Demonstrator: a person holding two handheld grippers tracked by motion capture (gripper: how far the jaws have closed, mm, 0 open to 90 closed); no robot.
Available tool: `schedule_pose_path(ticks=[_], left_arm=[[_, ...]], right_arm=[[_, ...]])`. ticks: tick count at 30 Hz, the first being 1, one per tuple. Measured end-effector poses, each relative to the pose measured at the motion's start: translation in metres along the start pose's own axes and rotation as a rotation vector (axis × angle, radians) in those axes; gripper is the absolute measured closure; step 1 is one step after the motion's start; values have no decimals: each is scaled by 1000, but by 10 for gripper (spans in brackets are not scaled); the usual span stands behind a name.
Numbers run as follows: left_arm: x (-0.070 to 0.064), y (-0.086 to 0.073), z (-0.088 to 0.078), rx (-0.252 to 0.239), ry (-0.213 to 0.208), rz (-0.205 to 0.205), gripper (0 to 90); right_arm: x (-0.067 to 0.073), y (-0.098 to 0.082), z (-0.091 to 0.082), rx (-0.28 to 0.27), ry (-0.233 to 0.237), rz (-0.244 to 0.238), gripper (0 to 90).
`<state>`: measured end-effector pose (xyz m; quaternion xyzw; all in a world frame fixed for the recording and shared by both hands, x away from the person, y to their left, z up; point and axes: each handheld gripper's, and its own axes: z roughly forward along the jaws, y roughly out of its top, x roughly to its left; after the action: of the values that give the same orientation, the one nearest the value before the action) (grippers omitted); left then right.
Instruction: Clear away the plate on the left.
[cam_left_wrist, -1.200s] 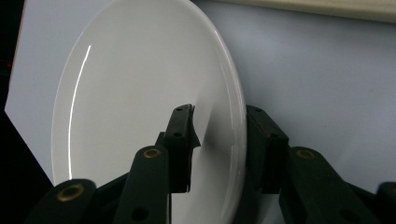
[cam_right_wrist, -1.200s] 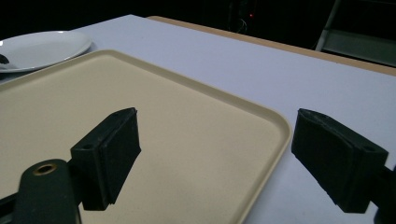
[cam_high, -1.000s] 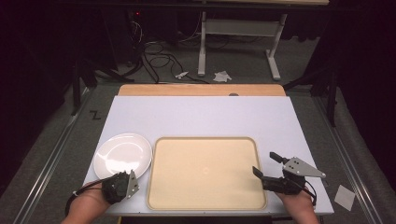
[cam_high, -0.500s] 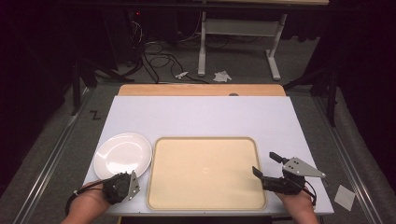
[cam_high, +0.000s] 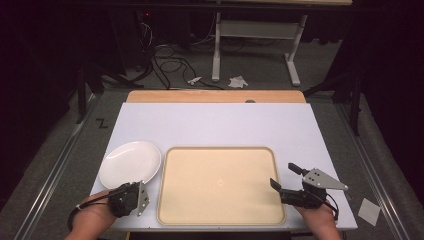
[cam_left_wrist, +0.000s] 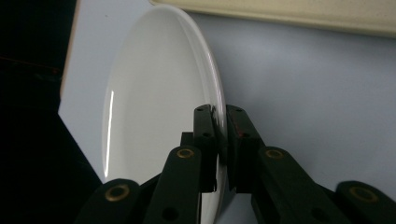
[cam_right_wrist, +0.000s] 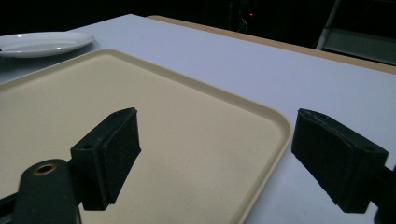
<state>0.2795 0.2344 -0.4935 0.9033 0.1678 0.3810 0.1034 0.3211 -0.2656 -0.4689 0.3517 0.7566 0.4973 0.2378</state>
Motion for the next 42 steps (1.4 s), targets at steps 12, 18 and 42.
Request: schedule_pose_path(ticks=[12,18,42], left_arm=[[3,5,-3,-7,53,-9,873],[3,6,-4,-9,76,-7,874],[1,16,-18,-94,145,-15,871]], right_arm=[[0,-1,1,1,2,2,165],[0,-1,0,0,0,8,165],[-1,-1,1,-1,-3,6,165]])
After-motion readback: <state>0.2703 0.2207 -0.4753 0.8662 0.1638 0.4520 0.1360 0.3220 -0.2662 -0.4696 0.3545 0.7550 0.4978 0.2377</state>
